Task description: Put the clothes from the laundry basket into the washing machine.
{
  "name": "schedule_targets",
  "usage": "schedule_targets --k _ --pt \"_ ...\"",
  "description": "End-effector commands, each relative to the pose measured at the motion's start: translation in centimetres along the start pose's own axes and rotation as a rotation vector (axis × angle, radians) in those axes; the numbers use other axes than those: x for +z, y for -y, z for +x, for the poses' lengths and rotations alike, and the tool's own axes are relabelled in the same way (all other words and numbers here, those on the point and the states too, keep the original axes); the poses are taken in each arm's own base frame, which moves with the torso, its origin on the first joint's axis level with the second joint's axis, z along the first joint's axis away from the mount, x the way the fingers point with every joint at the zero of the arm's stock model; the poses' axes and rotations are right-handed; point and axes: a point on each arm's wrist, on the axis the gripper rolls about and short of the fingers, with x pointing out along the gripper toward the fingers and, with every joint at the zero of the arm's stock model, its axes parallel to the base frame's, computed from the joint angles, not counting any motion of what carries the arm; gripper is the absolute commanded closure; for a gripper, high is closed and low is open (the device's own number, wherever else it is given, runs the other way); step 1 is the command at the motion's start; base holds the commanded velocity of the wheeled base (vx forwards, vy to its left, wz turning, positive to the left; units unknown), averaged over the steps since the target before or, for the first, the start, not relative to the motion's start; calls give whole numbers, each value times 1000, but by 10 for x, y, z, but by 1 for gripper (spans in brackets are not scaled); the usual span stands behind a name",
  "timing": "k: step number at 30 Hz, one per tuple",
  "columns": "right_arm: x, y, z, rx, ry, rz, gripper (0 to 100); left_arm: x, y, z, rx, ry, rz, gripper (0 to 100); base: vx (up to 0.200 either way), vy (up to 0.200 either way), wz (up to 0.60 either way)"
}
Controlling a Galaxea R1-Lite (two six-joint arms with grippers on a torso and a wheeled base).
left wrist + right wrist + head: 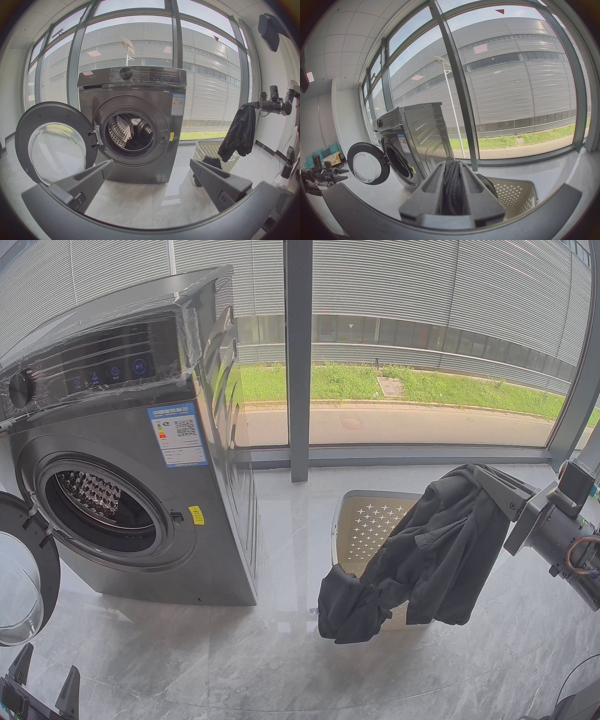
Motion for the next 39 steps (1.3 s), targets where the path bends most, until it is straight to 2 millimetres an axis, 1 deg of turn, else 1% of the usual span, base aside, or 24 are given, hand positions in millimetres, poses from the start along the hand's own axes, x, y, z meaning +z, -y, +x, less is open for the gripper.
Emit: schedule_targets --k 1,27,36,39 --pt "-1 -1 1 3 -3 0 100 -5 0 0 0 0 0 0 0 200 0" --pt "-3 -1 2 10 -14 0 100 -5 0 0 0 0 0 0 0 200 0" --pt "-4 -2 2 16 -18 0 100 -5 0 0 0 0 0 0 0 0 0" --pt "-4 -3 2 17 -20 0 100 -5 0 0 0 0 0 0 -200 0 0"
